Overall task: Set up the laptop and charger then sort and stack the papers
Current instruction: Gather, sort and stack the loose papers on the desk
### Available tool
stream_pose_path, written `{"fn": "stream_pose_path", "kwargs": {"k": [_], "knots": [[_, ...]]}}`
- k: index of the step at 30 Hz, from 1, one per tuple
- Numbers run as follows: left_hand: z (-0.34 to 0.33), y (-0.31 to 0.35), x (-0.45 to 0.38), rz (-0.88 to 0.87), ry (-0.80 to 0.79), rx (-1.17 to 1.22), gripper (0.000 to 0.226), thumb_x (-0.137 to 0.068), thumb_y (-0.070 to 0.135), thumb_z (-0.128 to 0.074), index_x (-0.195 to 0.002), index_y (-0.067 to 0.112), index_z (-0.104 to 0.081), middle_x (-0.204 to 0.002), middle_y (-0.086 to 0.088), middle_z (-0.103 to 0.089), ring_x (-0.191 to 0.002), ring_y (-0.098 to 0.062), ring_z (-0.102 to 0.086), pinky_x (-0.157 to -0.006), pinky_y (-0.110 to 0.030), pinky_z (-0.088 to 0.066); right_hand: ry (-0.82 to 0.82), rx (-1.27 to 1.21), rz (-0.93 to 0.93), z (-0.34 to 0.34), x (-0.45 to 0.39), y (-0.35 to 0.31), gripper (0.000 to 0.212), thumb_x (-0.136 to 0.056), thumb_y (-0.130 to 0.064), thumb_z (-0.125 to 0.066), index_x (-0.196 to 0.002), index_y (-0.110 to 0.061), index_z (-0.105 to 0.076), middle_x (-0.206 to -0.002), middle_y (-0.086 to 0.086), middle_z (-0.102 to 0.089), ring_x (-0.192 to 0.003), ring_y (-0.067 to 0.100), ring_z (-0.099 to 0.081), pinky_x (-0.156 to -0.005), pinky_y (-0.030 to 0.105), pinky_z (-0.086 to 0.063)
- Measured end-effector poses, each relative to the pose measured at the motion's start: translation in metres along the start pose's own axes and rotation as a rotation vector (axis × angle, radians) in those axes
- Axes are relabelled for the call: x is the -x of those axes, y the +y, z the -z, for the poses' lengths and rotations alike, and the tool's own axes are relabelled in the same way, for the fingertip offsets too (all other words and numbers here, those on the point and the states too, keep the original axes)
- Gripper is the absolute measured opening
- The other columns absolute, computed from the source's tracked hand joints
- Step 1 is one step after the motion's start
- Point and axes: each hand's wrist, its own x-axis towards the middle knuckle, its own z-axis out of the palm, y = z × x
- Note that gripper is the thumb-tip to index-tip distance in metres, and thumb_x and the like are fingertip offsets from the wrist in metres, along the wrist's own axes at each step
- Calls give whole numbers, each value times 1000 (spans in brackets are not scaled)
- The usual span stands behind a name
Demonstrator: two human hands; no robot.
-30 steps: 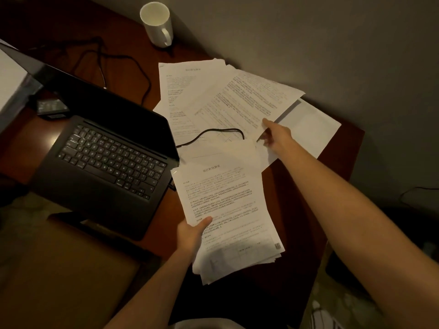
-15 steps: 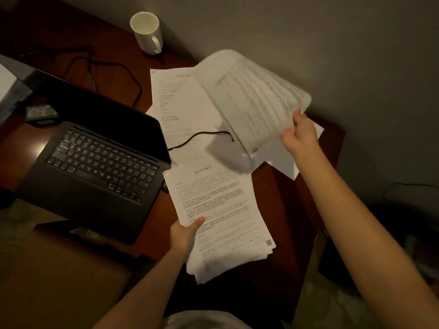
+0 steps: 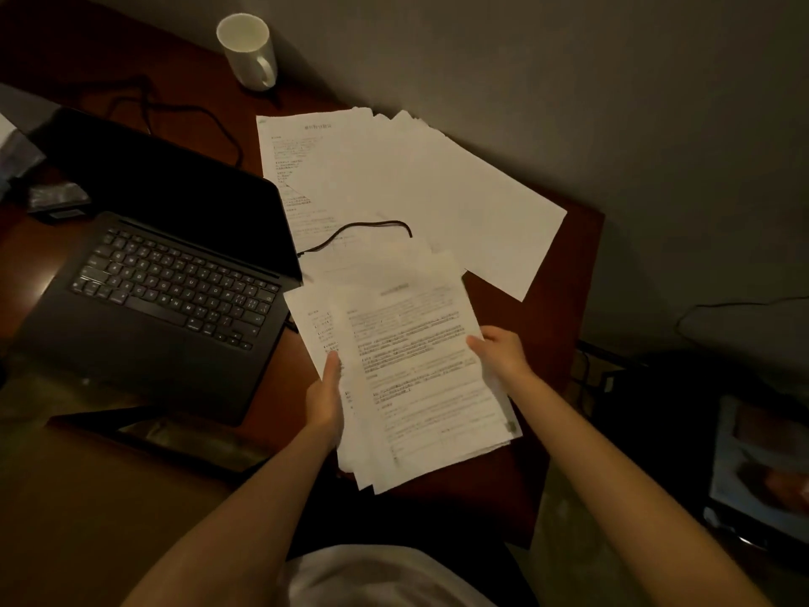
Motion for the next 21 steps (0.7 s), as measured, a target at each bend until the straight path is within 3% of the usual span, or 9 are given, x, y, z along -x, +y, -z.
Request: {"fn": "stream_pose_path", "kwargs": {"k": [5,9,12,16,19,21], "knots": [[2,-4,3,-76,-5,-45,24,-80,24,-76,-101,17,-66,-102,-7,-71,-91,-24,-68,-72,-35,-55,5,56,117,-33,-3,-4,9,-89,-10,-62,-95,-11,-68,-88,-2,-69,-87,16,-67,-73,29,-56],[1,-7,4,-104,16,-87,24,-79,16,-77,-100,16,-67,-95,-3,-71,-85,-21,-69,-64,-30,-55,26,22,49,-40,-10,-1,18,-90,-11,-60,-107,-8,-64,-103,5,-68,-92,18,-65,-77,27,-54],[1,-10,3,-119,40,-107,21,-79,14,-77,-97,14,-67,-89,-2,-71,-79,-19,-69,-62,-30,-54,170,124,37,-26,-23,-6,19,-92,-14,-57,-110,-11,-63,-112,3,-64,-96,16,-59,-76,25,-47],[0,-10,-1,-115,51,-122,22,-79,11,-76,-98,14,-66,-91,-3,-70,-81,-21,-68,-68,-34,-55,288,527,204,-3,-50,-21,31,-93,-12,-54,-124,-13,-53,-125,7,-53,-110,22,-55,-84,29,-47],[2,-10,-4,-114,58,-133,19,-80,10,-75,-96,17,-65,-93,-4,-70,-84,-23,-68,-74,-39,-55,242,955,325,12,-71,-35,47,-90,-14,-55,-134,-10,-38,-132,14,-41,-120,29,-43,-87,36,-47],[1,-10,-4,-113,69,-121,18,-80,9,-75,-93,18,-66,-93,-4,-70,-84,-23,-68,-77,-41,-55,190,1097,314,21,-86,-44,66,-88,-17,-61,-142,-9,-25,-144,22,-27,-134,35,-27,-96,40,-43]]}}
